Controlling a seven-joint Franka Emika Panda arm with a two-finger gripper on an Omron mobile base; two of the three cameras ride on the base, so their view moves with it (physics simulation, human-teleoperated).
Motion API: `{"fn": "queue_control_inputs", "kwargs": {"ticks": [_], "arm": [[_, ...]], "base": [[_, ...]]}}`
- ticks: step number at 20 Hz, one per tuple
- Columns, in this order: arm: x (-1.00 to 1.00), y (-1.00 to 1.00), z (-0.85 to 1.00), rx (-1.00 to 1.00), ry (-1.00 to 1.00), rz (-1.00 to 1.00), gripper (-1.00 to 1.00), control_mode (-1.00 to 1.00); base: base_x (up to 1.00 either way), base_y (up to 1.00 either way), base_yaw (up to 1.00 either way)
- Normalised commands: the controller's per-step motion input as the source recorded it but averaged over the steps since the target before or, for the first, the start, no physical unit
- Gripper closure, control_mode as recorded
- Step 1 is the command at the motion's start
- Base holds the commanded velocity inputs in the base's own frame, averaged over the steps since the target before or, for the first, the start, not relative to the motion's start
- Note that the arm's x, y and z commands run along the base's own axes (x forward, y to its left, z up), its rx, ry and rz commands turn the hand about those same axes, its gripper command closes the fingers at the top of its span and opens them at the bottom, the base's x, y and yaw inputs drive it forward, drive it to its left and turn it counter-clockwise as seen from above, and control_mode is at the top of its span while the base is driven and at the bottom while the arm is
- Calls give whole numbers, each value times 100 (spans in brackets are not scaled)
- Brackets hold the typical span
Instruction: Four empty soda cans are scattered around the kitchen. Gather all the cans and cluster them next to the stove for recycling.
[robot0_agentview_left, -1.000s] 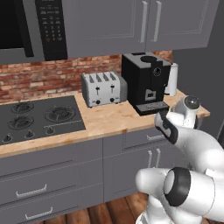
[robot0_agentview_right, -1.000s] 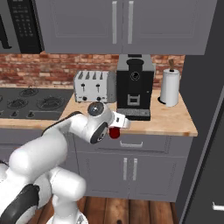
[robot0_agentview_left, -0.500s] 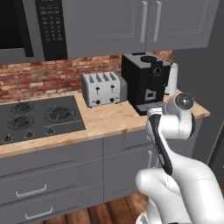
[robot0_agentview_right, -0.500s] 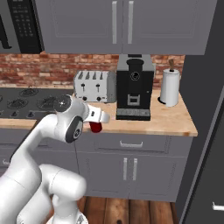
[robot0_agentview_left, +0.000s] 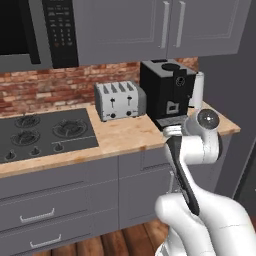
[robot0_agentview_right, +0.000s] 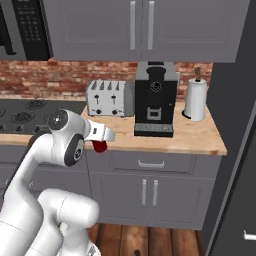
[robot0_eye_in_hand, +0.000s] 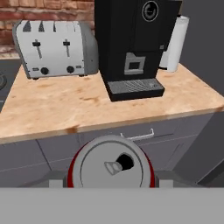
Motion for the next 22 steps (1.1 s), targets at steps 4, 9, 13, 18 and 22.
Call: {"fn": "queue_control_inputs", "kwargs": {"ticks": [4, 9, 13, 18, 22], "arm": [[0, 0, 0, 0, 0, 0, 100, 100], [0, 0, 0, 0, 0, 0, 100, 100], [0, 0, 0, 0, 0, 0, 100, 100], [0, 0, 0, 0, 0, 0, 100, 100], [0, 0, 0, 0, 0, 0, 100, 100]], "base": [[-88, 13, 22], [-96, 75, 27], [-44, 100, 28], [-13, 100, 30], [2, 100, 26]]}}
